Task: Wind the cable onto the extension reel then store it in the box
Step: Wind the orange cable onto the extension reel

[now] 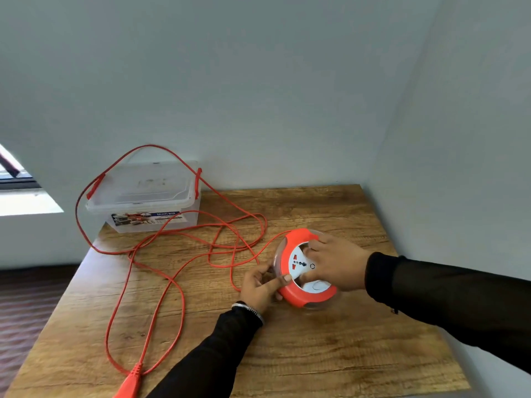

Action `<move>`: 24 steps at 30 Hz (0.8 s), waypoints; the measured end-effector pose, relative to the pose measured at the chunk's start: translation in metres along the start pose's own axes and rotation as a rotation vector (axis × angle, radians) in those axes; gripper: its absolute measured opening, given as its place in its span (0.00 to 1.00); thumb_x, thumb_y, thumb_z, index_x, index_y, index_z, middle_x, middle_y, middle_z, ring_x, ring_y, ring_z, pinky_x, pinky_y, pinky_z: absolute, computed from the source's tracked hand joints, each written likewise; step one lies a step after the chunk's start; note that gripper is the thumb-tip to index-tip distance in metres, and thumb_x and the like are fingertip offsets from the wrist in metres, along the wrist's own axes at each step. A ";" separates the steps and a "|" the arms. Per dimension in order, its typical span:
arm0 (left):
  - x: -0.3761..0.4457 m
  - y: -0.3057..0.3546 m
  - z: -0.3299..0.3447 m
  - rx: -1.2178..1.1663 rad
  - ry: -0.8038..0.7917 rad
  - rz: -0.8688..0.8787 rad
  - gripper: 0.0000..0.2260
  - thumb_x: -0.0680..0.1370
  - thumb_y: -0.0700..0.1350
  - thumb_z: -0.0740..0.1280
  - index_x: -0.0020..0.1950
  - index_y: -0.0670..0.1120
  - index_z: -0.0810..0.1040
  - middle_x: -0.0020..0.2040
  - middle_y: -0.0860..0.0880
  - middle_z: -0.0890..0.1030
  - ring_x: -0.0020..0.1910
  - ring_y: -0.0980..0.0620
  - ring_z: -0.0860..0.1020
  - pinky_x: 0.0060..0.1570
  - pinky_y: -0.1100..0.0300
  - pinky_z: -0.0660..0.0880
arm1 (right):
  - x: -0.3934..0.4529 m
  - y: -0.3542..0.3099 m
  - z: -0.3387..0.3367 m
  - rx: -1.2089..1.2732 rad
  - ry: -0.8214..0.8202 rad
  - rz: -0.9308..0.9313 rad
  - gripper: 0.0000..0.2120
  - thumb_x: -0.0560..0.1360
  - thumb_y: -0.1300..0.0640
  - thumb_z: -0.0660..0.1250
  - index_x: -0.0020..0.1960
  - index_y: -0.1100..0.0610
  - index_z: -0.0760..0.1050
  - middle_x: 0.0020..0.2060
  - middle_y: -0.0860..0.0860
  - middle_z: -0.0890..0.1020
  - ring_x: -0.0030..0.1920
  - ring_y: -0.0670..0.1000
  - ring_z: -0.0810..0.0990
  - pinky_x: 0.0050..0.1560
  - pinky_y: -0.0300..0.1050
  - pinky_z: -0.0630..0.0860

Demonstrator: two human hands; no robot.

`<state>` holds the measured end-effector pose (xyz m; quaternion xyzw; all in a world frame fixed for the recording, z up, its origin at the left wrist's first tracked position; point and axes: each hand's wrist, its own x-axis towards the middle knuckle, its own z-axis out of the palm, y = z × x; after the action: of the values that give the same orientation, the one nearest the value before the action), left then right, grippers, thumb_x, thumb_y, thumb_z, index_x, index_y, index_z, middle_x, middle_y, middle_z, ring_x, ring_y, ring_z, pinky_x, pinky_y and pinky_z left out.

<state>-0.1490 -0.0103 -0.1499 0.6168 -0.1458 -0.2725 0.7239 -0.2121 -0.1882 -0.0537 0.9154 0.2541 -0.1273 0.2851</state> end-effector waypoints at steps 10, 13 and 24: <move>0.002 0.000 -0.001 -0.024 0.017 -0.025 0.12 0.64 0.39 0.74 0.46 0.42 0.81 0.30 0.49 0.81 0.20 0.52 0.73 0.19 0.63 0.71 | 0.005 0.001 0.007 0.101 0.115 0.127 0.27 0.72 0.52 0.68 0.69 0.42 0.63 0.49 0.55 0.83 0.54 0.60 0.77 0.72 0.58 0.55; 0.000 0.000 0.000 -0.036 0.016 -0.008 0.11 0.64 0.38 0.74 0.45 0.40 0.80 0.29 0.50 0.81 0.20 0.53 0.74 0.19 0.64 0.71 | 0.003 -0.009 0.012 0.264 0.184 0.307 0.27 0.72 0.44 0.63 0.70 0.43 0.63 0.48 0.54 0.84 0.53 0.58 0.79 0.65 0.54 0.63; -0.002 -0.002 0.003 -0.080 0.085 0.004 0.14 0.69 0.29 0.71 0.50 0.45 0.80 0.37 0.47 0.84 0.29 0.48 0.78 0.24 0.60 0.78 | 0.025 -0.047 0.003 1.198 0.206 1.112 0.29 0.74 0.45 0.63 0.73 0.51 0.61 0.57 0.51 0.81 0.56 0.55 0.79 0.46 0.45 0.72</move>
<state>-0.1529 -0.0119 -0.1506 0.5981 -0.1051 -0.2502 0.7540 -0.2169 -0.1466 -0.0869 0.9115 -0.3226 0.0029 -0.2550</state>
